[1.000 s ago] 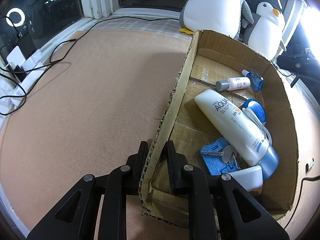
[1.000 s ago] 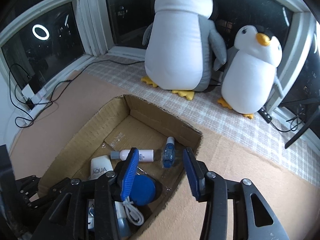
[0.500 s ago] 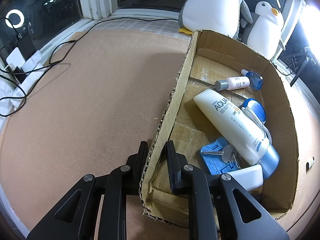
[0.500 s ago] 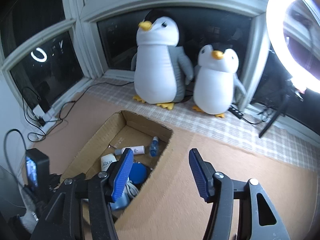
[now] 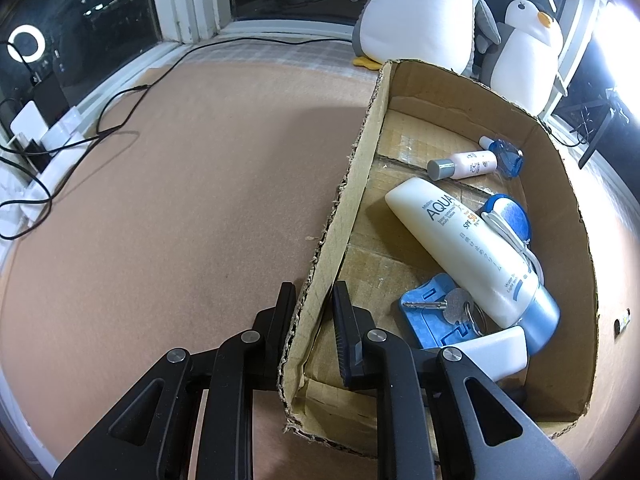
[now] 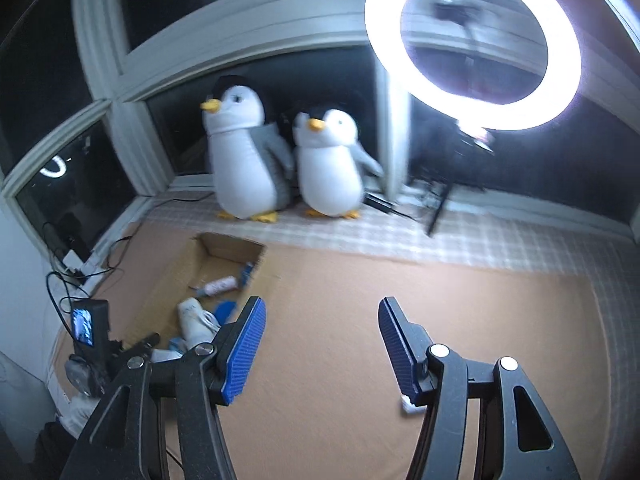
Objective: Organize rigid objects
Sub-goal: 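Move the right gripper to the patterned lighter and grasp it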
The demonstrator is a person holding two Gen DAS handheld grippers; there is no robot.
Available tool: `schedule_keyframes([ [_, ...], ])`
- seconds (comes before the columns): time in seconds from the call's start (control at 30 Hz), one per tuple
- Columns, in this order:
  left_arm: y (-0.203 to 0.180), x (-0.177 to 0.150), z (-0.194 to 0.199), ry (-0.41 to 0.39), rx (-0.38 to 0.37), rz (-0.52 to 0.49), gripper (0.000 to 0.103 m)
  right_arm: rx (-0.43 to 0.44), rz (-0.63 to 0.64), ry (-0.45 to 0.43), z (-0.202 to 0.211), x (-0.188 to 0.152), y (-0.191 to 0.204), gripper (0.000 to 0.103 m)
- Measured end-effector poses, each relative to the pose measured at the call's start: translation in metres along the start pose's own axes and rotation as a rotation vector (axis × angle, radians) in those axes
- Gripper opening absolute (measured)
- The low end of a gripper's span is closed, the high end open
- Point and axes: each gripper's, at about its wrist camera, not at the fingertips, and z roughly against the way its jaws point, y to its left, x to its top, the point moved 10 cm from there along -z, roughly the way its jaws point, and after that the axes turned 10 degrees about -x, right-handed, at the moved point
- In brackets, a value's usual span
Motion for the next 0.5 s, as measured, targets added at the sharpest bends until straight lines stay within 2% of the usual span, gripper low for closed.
schedule_keyframes([
  [0.13, 0.000, 0.000, 0.000, -0.001, 0.001, -0.004, 0.016, -0.042, -0.067, 0.054, -0.006, -0.027, -0.035, 0.055],
  [0.3, -0.001, 0.000, 0.000, 0.000, 0.004, -0.013, 0.016, -0.066, -0.177, 0.154, -0.036, -0.068, -0.073, 0.055],
  [0.5, 0.000, 0.000, 0.000, 0.000, 0.004, -0.013, 0.016, -0.068, -0.290, 0.259, -0.077, -0.107, -0.100, 0.055],
])
